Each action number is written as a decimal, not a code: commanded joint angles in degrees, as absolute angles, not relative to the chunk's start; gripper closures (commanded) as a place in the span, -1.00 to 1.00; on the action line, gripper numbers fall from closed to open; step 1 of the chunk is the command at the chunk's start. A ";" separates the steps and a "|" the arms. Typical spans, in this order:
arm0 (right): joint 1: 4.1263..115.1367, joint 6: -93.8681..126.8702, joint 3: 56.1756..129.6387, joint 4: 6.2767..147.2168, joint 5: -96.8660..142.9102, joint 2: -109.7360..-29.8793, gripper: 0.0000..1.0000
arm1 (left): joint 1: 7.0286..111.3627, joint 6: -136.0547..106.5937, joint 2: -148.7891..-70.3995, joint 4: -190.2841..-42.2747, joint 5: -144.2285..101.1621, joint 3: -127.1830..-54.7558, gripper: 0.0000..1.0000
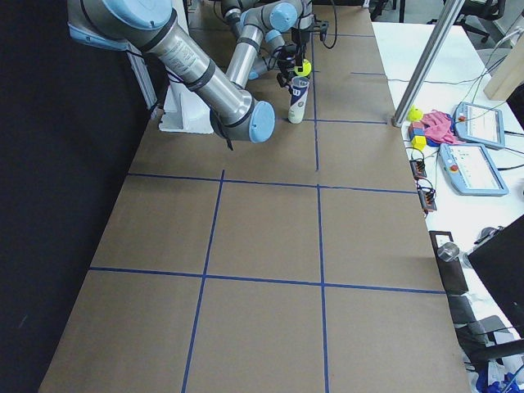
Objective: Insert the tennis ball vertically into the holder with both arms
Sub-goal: 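Carry the second ball with the right gripper over the can opening, then open the right gripper to drop the ball into the can and lift away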
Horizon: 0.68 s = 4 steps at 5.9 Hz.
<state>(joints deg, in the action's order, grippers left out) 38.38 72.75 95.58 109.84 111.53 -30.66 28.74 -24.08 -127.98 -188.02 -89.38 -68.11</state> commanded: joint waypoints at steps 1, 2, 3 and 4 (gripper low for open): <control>38.15 72.69 96.50 109.95 111.18 -31.29 -1.00 | 28.74 -24.08 -127.97 -188.09 -89.38 -68.12 -0.68; 38.14 72.69 96.50 109.95 111.18 -31.38 -1.00 | 28.74 -24.08 -127.97 -188.09 -89.38 -68.12 -0.68; 38.14 72.69 96.50 109.95 111.18 -31.38 -1.00 | 28.74 -24.17 -127.97 -188.09 -89.38 -68.12 -0.68; 38.14 72.51 98.16 109.95 111.18 -32.42 -1.00 | 28.74 -24.08 -127.97 -188.09 -89.38 -68.12 -0.68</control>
<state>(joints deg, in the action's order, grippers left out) 38.15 72.63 97.01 109.95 111.19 -31.69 28.74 -24.12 -127.97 -188.09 -89.38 -68.12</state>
